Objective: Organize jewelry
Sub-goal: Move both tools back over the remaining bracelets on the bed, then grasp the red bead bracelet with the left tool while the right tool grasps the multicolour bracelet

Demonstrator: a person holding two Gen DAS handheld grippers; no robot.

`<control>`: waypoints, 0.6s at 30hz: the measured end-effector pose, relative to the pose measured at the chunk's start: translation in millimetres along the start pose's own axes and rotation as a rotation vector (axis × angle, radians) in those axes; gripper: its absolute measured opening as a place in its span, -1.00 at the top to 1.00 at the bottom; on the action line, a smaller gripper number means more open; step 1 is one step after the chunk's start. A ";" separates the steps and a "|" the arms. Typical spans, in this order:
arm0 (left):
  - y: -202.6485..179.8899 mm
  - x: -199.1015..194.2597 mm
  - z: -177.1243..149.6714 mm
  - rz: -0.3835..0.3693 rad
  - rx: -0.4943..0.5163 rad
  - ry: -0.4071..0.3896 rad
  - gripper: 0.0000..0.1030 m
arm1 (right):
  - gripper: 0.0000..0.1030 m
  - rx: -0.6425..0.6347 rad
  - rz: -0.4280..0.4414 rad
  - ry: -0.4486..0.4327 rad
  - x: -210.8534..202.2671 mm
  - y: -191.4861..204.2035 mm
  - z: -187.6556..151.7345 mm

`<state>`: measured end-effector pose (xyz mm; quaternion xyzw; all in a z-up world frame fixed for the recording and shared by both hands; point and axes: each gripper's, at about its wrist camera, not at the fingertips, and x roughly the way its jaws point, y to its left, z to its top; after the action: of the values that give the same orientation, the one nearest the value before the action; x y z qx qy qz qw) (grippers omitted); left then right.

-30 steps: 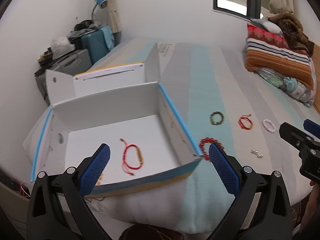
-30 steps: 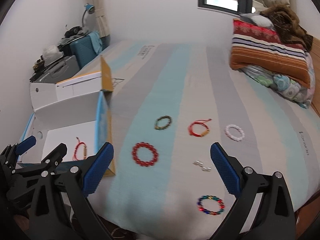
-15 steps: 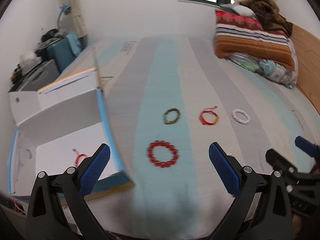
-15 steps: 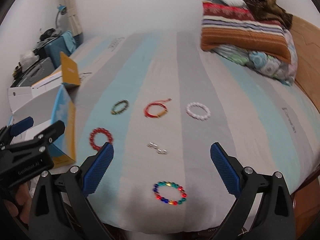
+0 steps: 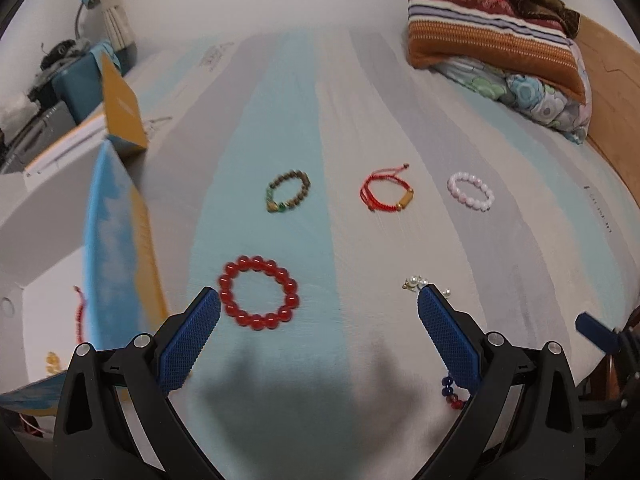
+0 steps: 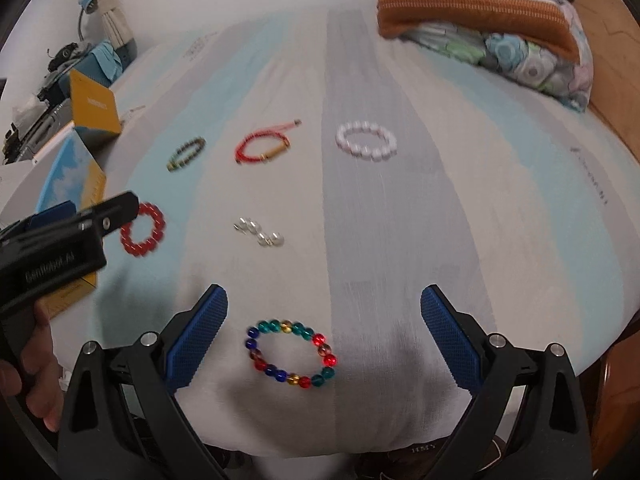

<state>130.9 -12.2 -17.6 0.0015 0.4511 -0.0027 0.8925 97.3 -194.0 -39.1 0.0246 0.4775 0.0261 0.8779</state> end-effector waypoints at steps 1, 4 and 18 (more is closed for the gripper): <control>-1.9 8.9 -0.7 -0.005 -0.001 0.015 -0.89 | -0.81 0.006 -0.002 0.007 4.0 -1.7 -2.1; -3.8 25.9 -3.2 0.005 0.009 0.043 -0.89 | -0.81 0.008 -0.005 0.040 21.7 -5.3 -9.1; 17.5 85.6 -8.6 -0.032 -0.040 0.142 -0.88 | -0.63 -0.041 -0.023 0.121 59.9 -6.5 -22.3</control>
<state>174.8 5.0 -91.6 -0.0233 0.5132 -0.0076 0.8579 111.2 -195.9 -101.8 -0.0003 0.5293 0.0271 0.8480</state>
